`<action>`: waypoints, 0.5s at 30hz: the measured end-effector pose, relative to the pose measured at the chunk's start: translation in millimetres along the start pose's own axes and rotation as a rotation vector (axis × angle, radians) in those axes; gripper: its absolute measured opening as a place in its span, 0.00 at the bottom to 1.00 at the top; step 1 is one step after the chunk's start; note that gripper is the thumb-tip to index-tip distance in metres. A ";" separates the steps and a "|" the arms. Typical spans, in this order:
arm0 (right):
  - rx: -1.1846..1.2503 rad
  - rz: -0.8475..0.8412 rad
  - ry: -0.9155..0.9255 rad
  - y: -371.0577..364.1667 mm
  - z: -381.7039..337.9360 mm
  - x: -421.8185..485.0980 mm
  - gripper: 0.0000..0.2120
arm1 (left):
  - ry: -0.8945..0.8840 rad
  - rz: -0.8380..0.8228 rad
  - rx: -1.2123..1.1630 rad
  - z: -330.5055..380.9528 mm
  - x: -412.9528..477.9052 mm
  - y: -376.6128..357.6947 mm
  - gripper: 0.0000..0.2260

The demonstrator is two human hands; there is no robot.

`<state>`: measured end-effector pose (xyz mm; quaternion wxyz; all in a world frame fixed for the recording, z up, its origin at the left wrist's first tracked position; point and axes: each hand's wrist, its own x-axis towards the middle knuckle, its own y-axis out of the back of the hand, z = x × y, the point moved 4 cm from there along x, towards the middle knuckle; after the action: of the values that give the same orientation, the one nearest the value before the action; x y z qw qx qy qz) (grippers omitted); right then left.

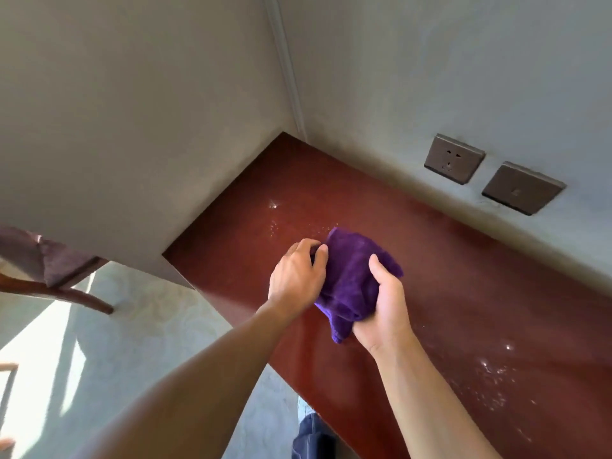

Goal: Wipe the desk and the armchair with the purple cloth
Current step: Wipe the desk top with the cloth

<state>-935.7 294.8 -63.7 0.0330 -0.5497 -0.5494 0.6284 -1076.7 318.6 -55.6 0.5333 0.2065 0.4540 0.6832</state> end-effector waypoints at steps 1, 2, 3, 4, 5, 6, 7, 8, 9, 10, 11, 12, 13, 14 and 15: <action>0.000 0.065 0.061 0.9 -0.6 10.5 0.23 | -0.053 0.017 0.002 -13.7 4.3 -3.6 0.14; -0.002 0.135 0.146 0.2 -3.9 20.0 0.21 | -0.109 0.047 0.031 -28.8 9.2 -4.3 0.14; -0.022 0.202 0.253 -2.2 -9.0 27.7 0.18 | -0.158 0.078 0.078 -44.2 15.7 -2.6 0.14; -0.057 0.253 0.374 -7.0 -16.0 33.8 0.15 | -0.192 0.106 0.125 -58.7 23.9 1.5 0.14; -0.116 0.293 0.505 -14.5 -24.0 39.6 0.12 | -0.206 0.130 0.161 -72.5 34.5 7.4 0.14; -0.226 0.347 0.643 -22.8 -31.6 44.5 0.09 | -0.197 0.155 0.182 -85.8 47.4 14.6 0.15; -0.390 0.401 0.764 -32.7 -38.0 49.5 0.09 | -0.177 0.183 0.195 -98.0 61.6 22.6 0.15; -0.575 0.429 0.868 -43.9 -42.5 55.0 0.12 | -0.158 0.207 0.208 -108.7 75.9 30.8 0.17; -0.758 0.428 0.961 -54.1 -43.8 63.4 0.17 | -0.148 0.222 0.230 -118.3 89.6 39.0 0.18; -0.944 0.415 1.025 -62.1 -41.8 75.9 0.21 | -0.139 0.219 0.260 -128.1 102.4 46.1 0.20; -1.152 0.421 1.037 -67.5 -37.3 92.1 0.24 | -0.126 0.200 0.301 -139.2 114.1 52.1 0.22; -1.373 0.454 0.976 -70.5 -29.7 109.8 0.27 | -0.115 0.170 0.355 -151.4 124.5 57.0 0.24; -1.577 0.503 0.858 -70.7 -17.8 126.8 0.29 | -0.113 0.137 0.412 -163.6 132.4 60.3 0.26; -1.762 0.553 0.741 -70.0 -2.8 141.4 0.30 | -0.115 0.101 0.461 -174.9 137.9 61.9 0.27; -1.928 0.597 0.662 -68.4 13.6 152.9 0.31 | -0.120 0.066 0.489 -184.0 141.0 61.7 0.27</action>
<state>-1044.3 411.6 -116.9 -0.4244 -0.5997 -0.6220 -0.2708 -1299.9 373.1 -124.6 0.4708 0.3842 0.5666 0.5565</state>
